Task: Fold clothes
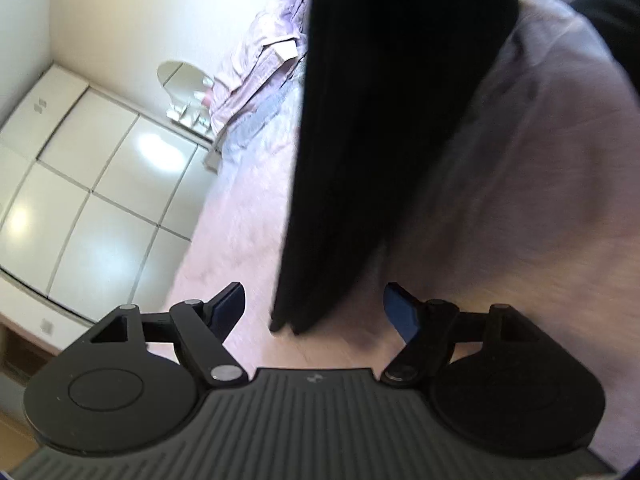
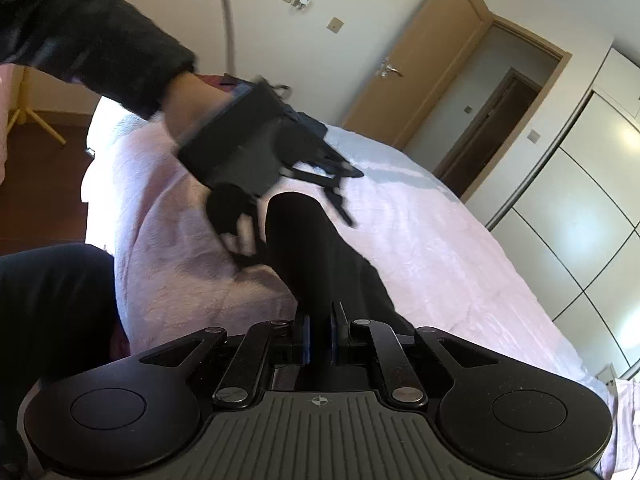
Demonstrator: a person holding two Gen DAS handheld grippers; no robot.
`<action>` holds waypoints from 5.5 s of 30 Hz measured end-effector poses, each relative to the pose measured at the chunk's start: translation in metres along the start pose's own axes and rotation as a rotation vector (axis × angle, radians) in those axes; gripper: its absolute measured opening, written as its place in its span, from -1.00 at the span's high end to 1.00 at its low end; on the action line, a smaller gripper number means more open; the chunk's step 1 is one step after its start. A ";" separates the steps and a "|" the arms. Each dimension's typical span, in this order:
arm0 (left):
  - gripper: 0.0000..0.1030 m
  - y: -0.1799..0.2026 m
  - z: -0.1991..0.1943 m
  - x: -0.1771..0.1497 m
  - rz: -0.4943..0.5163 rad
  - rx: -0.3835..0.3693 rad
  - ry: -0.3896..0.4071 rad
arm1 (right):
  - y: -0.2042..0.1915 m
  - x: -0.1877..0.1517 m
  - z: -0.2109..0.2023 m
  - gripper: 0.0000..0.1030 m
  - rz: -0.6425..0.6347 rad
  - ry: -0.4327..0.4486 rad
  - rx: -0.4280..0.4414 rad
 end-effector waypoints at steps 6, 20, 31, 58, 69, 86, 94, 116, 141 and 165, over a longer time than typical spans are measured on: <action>0.72 0.009 0.025 -0.005 0.095 -0.085 -0.019 | -0.013 -0.004 0.012 0.86 0.016 0.004 0.050; 0.79 -0.100 0.052 0.172 0.133 0.028 0.091 | 0.057 -0.043 -0.087 0.86 0.446 0.319 -0.180; 0.66 0.019 0.208 0.294 0.283 -0.213 0.107 | 0.132 -0.240 -0.166 0.85 1.210 0.402 -0.400; -0.02 -0.033 0.174 0.184 -0.569 -0.291 -0.113 | 0.200 -0.314 -0.168 0.75 1.588 0.435 -0.344; -0.05 -0.018 0.190 0.199 -0.552 -0.322 -0.094 | 0.179 -0.372 -0.178 0.73 1.700 0.366 -0.402; 0.08 -0.076 0.179 0.164 -0.632 -0.293 -0.095 | 0.151 -0.287 -0.237 0.29 1.277 0.215 -0.636; -0.02 -0.065 0.225 0.154 -0.669 -0.358 -0.117 | 0.136 -0.203 -0.130 0.29 0.995 0.134 -0.259; -0.09 -0.074 0.180 0.150 -0.575 -0.306 -0.060 | 0.090 -0.198 -0.118 0.29 0.903 -0.083 -0.217; -0.13 -0.023 0.185 0.158 -0.535 -0.397 -0.060 | 0.069 -0.218 -0.077 0.13 0.814 -0.243 -0.203; -0.32 -0.020 0.116 0.167 -0.287 -0.284 0.024 | 0.054 -0.195 -0.060 -0.08 0.576 -0.292 -0.255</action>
Point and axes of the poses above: each gripper's, at about its wrist camera, not at the fingertips, and z roughly the way its jaws point, y to its right, x to its top, the point moved 7 cm from there along z, roughly the way its jaws point, and after that the axes turned 3 degrees about x, right-handed, at the moved point
